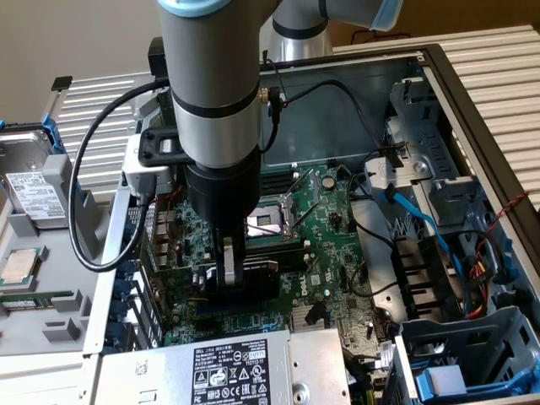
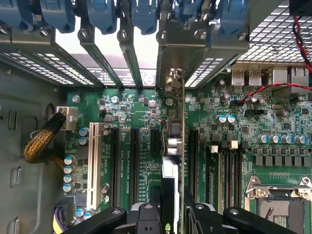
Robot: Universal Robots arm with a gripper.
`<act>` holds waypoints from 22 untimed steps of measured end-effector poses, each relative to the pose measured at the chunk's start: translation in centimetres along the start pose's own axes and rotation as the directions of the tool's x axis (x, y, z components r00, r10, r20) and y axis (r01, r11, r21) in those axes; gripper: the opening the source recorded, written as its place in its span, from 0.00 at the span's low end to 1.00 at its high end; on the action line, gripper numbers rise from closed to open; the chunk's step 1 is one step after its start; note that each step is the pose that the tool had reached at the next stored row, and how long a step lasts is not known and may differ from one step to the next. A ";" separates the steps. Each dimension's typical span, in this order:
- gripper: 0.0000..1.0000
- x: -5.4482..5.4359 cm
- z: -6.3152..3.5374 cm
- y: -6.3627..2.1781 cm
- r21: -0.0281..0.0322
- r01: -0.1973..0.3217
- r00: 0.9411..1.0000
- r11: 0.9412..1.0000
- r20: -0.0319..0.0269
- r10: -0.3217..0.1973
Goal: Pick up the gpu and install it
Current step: 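Insert the gpu into the slot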
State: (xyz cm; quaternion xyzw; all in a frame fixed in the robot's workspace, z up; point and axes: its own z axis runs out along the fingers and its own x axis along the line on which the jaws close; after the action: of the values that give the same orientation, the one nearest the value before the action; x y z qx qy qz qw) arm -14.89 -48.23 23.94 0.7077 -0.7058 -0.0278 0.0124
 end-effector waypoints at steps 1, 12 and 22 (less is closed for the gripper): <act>0.27 0.0 0.00 0.00 0.000 0.000 1.000 1.000 0.000 0.000; 0.27 0.0 -0.09 0.01 0.000 0.000 1.000 1.000 0.000 0.000; 0.27 0.0 -0.11 0.01 0.000 0.000 1.000 1.000 0.000 0.000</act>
State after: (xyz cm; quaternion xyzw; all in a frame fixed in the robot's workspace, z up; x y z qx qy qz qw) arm -14.89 -48.25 24.05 0.7077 -0.7058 -0.0278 0.0125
